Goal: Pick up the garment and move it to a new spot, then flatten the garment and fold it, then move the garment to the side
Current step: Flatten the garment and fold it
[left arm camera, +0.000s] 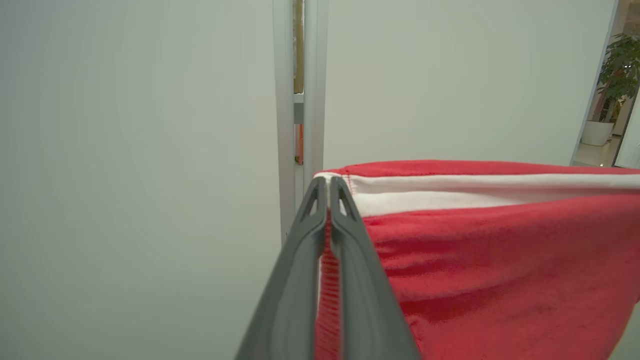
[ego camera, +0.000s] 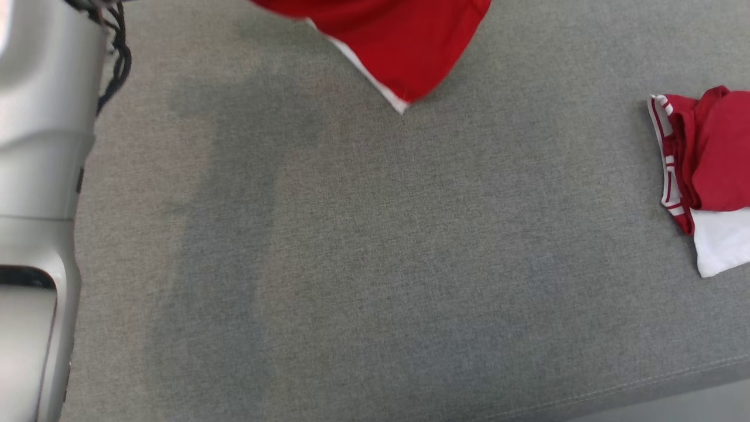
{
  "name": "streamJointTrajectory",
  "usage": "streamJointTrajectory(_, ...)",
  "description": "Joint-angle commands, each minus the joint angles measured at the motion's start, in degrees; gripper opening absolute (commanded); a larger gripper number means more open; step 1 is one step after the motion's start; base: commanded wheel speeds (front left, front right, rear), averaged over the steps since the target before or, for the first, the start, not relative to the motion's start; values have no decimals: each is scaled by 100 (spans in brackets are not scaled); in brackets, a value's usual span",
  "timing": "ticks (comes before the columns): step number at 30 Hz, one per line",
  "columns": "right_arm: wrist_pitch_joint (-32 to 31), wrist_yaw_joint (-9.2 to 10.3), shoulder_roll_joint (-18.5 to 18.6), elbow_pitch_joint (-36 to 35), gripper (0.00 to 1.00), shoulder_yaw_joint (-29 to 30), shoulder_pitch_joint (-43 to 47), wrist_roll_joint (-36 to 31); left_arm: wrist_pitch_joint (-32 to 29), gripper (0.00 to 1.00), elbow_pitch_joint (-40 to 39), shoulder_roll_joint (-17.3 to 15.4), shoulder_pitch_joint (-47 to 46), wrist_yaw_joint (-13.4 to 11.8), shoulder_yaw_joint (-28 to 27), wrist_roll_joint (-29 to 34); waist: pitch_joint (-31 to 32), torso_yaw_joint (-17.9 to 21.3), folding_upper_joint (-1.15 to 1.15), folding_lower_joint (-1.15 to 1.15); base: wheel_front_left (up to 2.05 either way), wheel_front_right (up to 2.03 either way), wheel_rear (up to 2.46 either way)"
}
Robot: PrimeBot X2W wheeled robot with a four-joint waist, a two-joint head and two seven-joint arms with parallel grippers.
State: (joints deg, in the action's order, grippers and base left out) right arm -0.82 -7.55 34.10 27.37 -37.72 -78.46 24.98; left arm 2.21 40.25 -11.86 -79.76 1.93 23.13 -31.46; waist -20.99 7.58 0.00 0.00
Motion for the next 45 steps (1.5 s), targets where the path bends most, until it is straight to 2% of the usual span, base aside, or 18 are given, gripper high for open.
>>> streamJointTrajectory(1, 236, 13, -156, 362, 0, -24, -289, -138, 209, 0, 256, 14, -317, -37, -49, 77, -806, 339, 0, 0, 0, 0, 0)
streamJointTrajectory(5, 1030, 15, -627, 1482, 0, 178, -1032, -568, 825, 0, 1005, 139, -979, -90, -113, 177, -892, 390, 0, 0, 0, 0, 0)
streamJointTrajectory(9, 1496, 14, -1102, 2267, 0, 433, -1154, -964, 1186, 0, 1535, 255, -1184, -5, -193, 161, -913, 391, 0, 0, 0, 0, 0)
streamJointTrajectory(14, 1597, 14, -1493, 2599, 0, 244, -627, -1081, 1303, 0, 1879, 357, -822, 192, -238, 161, -854, 330, 0, 0, 0, 0, 0)
streamJointTrajectory(19, 1603, 14, -1555, 2357, 0, -138, 197, -917, 1300, 0, 1686, 357, -102, 369, -288, 287, -682, 205, 0, 0, 0, 0, 0)
streamJointTrajectory(23, 1602, 13, -1424, 2107, 0, -552, 846, -672, 1297, 0, 1371, 244, 754, 466, -320, 432, -385, 92, 0, 0, 0, 0, 0)
streamJointTrajectory(30, 1580, 13, -881, 1901, 0, -1685, 1846, 231, 1298, 0, 1011, 153, 2430, 539, -268, 417, 405, -202, 0, 0, 0, 0, 0)
streamJointTrajectory(34, 1253, 13, -439, 1606, 0, -2466, 2290, 1033, 1299, 0, 817, 215, 3299, 551, -15, 350, 835, -404, 0, 0, 0, 0, 0)
streamJointTrajectory(38, 1020, 14, 7, 1265, 0, -2964, 2536, 1647, 1299, 0, 509, 146, 3952, 550, 254, 230, 1179, -573, 0, 0, 0, 0, 0)
streamJointTrajectory(45, 298, 14, 714, 564, 0, -3409, 3058, 2502, 1299, 0, 117, 78, 4785, 543, 687, 104, 1761, -801, 0, 0, 0, 0, 0)
